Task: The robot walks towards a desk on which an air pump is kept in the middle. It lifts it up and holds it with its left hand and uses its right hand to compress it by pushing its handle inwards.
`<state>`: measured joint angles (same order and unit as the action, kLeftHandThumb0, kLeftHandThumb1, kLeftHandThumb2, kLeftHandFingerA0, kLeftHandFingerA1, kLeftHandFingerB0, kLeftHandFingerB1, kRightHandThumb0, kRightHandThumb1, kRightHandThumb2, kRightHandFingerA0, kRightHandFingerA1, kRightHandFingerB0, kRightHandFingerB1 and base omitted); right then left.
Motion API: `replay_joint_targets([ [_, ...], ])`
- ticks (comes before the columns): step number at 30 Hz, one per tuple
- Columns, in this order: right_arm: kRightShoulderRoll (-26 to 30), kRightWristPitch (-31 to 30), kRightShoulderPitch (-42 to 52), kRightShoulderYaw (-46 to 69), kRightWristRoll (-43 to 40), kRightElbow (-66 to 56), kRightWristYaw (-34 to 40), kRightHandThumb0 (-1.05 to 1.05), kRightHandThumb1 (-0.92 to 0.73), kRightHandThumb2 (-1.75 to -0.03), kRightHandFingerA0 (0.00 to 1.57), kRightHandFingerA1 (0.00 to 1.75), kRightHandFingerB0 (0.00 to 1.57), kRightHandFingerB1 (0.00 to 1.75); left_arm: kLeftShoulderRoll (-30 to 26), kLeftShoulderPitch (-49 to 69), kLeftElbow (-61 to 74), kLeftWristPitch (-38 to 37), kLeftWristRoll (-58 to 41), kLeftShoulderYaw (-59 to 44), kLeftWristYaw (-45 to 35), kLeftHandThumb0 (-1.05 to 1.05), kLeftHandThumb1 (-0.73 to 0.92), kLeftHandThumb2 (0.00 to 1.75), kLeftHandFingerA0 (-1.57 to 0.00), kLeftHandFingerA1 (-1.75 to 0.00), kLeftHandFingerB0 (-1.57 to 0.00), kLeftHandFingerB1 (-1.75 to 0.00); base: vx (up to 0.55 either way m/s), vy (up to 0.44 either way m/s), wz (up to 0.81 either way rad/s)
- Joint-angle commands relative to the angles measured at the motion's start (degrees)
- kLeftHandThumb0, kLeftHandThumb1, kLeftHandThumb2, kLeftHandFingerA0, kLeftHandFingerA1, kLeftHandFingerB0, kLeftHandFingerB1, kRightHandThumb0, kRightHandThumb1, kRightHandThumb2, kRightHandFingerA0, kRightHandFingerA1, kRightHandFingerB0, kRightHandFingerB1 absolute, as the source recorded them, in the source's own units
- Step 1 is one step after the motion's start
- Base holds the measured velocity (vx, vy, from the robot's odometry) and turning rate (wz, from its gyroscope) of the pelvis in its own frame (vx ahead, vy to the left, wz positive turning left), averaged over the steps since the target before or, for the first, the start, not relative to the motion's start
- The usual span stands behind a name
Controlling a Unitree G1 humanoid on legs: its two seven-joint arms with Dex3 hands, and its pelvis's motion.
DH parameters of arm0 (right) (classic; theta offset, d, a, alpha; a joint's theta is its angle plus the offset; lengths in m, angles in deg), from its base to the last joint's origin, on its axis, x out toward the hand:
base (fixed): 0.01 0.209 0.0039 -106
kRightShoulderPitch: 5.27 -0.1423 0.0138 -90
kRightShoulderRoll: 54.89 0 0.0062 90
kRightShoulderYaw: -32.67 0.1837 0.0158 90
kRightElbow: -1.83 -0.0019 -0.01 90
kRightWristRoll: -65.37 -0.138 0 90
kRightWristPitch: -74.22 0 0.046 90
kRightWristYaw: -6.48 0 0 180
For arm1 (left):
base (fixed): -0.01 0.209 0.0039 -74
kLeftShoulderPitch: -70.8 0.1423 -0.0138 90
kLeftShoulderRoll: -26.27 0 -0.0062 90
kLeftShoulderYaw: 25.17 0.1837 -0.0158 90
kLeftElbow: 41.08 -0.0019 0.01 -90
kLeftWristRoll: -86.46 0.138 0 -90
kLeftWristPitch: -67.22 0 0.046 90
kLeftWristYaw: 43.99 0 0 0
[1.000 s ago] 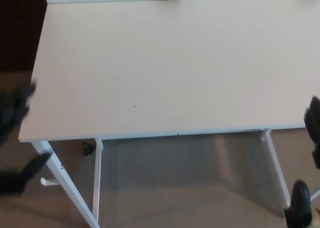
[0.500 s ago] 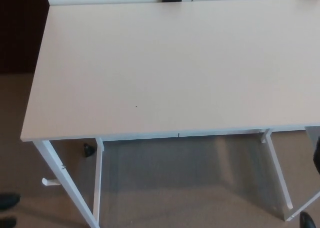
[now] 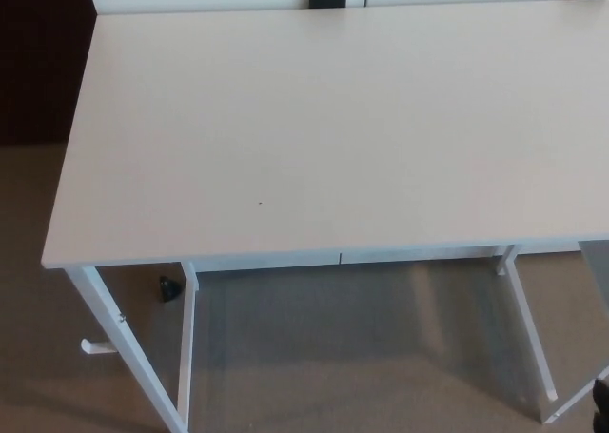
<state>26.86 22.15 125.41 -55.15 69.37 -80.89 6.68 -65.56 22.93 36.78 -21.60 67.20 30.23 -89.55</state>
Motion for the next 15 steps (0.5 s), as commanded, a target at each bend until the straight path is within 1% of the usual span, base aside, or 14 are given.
replay_joint_targets([
  [1, 4.0, 1.7, -0.6, 1.4, -10.1, 7.9, -9.8, -0.87, -0.71, -1.09, 0.0, 0.16, 0.0, 0.13, -2.3, -7.8, -19.8, -14.0, 2.4, 0.1, 0.9, -0.74, 0.58, 0.88, -0.32, -0.51, -0.26, -0.44, 0.0, 0.0, 0.0],
  [3, 4.0, 1.7, -0.7, 1.4, -10.4, 8.0, -10.1, -0.87, -0.71, -1.09, 0.0, 0.16, 0.0, 0.13, -2.4, -8.2, -20.8, -14.4, 2.5, 0.2, 0.9, -0.74, 0.58, 0.88, -0.32, -0.51, -0.26, -0.44, 0.0, 0.0, 0.0],
  [4, 4.3, 0.5, -0.5, 1.3, -10.7, 7.2, -10.8, -0.86, -0.69, -1.08, 0.0, 0.19, 0.0, 0.14, -3.4, -10.2, -24.4, -14.0, 3.7, 1.5, 1.1, -0.65, 0.7, 0.61, -0.28, -0.41, -0.26, -0.33, 0.0, 0.0, 0.0],
  [5, 4.5, 0.5, -0.9, 1.3, -10.6, 7.8, -11.1, -0.85, -0.72, -1.08, 0.0, 0.21, 0.0, 0.15, -3.6, -10.4, -24.4, -13.3, 3.8, 2.0, 0.9, -0.64, 0.71, 0.61, -0.29, -0.42, -0.25, -0.32, 0.0, 0.0, 0.0],
  [9, 4.8, 0.6, -2.2, 1.5, -10.2, 9.7, -11.6, -0.87, -0.73, -1.09, 0.0, 0.2, 0.0, 0.13, -4.1, -10.2, -23.4, -11.5, 3.2, 2.5, 0.2, -0.64, 0.71, 0.61, -0.29, -0.42, -0.24, -0.32, 0.0, 0.0, 0.0],
  [10, 5.2, 0.7, -3.3, 1.7, -9.7, 10.9, -11.6, -0.91, -0.77, -1.09, 0.03, 0.17, 0.03, 0.1, -4.7, -11.4, -25.9, -13.4, 3.8, 3.0, 0.4, -0.64, 0.73, 0.62, -0.28, -0.41, -0.25, -0.32, 0.0, 0.0, 0.0],
  [11, 5.5, 0.8, -3.9, 1.8, -9.4, 11.6, -11.6, -0.91, -0.77, -1.09, 0.03, 0.17, 0.03, 0.1, -5.2, -12.2, -28.1, -15.1, 4.4, 3.5, 0.6, -0.64, 0.73, 0.62, -0.28, -0.41, -0.25, -0.32, 0.0, 0.0, 0.0],
  [15, 6.5, 1.0, -6.9, 2.5, -9.2, 13.6, -12.2, -0.91, -0.76, -1.09, 0.03, 0.19, 0.03, 0.11, -5.6, -13.4, -29.1, -16.1, 4.2, 4.5, 0.5, -0.67, 0.71, 0.61, -0.3, -0.42, -0.24, -0.33, 0.0, 0.0, 0.0],
])
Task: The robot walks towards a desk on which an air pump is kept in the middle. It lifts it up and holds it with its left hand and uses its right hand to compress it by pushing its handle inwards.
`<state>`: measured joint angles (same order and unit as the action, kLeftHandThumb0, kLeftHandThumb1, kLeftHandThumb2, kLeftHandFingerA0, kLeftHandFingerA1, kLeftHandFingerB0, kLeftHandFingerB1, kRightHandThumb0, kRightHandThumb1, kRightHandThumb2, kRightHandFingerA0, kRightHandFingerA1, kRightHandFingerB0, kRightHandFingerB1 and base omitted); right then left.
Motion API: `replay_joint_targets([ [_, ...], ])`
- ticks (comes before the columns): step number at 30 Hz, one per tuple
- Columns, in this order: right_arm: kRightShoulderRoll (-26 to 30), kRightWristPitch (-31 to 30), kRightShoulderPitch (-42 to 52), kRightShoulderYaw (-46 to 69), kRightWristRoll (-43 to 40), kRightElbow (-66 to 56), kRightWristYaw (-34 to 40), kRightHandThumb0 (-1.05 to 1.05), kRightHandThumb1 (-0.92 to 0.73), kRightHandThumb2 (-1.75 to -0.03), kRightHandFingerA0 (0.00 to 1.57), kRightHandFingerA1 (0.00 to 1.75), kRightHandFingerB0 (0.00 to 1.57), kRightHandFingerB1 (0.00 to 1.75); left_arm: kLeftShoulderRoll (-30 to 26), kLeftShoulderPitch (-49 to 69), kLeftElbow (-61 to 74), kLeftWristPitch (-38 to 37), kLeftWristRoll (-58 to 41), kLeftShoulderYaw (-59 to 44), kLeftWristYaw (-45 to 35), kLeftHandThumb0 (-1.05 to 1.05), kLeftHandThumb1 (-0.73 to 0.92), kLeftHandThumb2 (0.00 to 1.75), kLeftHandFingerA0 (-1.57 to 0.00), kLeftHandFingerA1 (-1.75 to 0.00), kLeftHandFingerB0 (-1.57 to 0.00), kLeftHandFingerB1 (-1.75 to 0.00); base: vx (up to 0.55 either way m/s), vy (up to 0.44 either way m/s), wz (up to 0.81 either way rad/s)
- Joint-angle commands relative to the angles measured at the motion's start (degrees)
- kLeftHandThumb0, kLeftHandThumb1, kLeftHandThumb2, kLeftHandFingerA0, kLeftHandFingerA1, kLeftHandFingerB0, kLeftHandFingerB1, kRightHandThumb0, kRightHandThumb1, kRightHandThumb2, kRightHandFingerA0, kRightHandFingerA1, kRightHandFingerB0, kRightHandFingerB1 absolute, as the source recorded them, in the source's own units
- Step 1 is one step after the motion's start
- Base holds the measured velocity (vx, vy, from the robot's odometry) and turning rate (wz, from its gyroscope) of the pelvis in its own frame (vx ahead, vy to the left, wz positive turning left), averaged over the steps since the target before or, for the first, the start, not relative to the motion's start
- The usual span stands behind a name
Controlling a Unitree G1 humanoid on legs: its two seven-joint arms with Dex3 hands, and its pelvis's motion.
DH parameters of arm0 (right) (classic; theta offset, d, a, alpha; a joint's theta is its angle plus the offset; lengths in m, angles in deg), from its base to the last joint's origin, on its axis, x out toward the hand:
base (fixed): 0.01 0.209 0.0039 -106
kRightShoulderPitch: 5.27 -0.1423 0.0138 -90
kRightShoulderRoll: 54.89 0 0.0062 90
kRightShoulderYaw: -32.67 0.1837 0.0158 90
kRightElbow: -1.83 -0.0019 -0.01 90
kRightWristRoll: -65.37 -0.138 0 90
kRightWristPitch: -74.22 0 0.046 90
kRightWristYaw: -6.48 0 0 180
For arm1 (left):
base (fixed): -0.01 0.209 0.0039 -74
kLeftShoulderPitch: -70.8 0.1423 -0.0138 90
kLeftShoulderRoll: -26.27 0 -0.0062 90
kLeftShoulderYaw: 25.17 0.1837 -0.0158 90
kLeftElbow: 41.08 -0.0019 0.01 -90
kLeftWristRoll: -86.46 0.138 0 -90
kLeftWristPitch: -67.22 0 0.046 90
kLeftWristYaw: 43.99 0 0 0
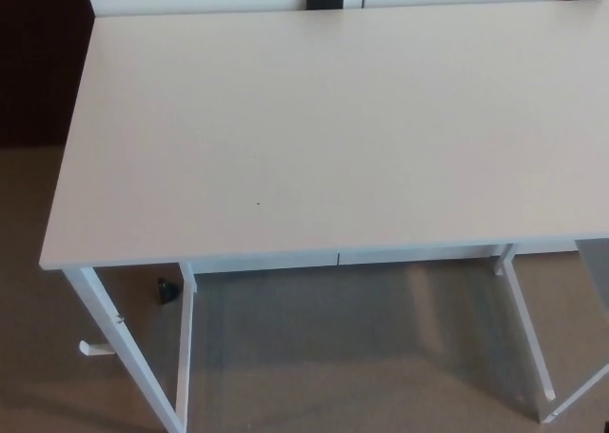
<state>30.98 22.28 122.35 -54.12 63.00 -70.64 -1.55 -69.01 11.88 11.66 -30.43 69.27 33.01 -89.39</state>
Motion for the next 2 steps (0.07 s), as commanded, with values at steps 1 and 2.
replay_joint_targets([
  [1, 2.4, 1.0, -4.2, 1.5, -2.9, 3.7, -4.1, -0.91, -0.76, -1.09, 0.03, 0.19, 0.03, 0.11, -2.2, -2.5, -4.2, -7.6, 2.2, 1.8, 0.5, -0.67, 0.71, 0.61, -0.3, -0.42, -0.24, -0.33, 0.0, 0.0, 0.0],
  [2, 2.5, 1.2, -4.5, 1.6, -3.0, 4.1, -4.2, -0.91, -0.76, -1.09, 0.03, 0.19, 0.03, 0.11, -2.3, -2.6, -4.5, -8.0, 2.2, 2.0, 0.5, -0.67, 0.71, 0.61, -0.3, -0.42, -0.24, -0.33, 0.0, 0.0, 0.0],
])
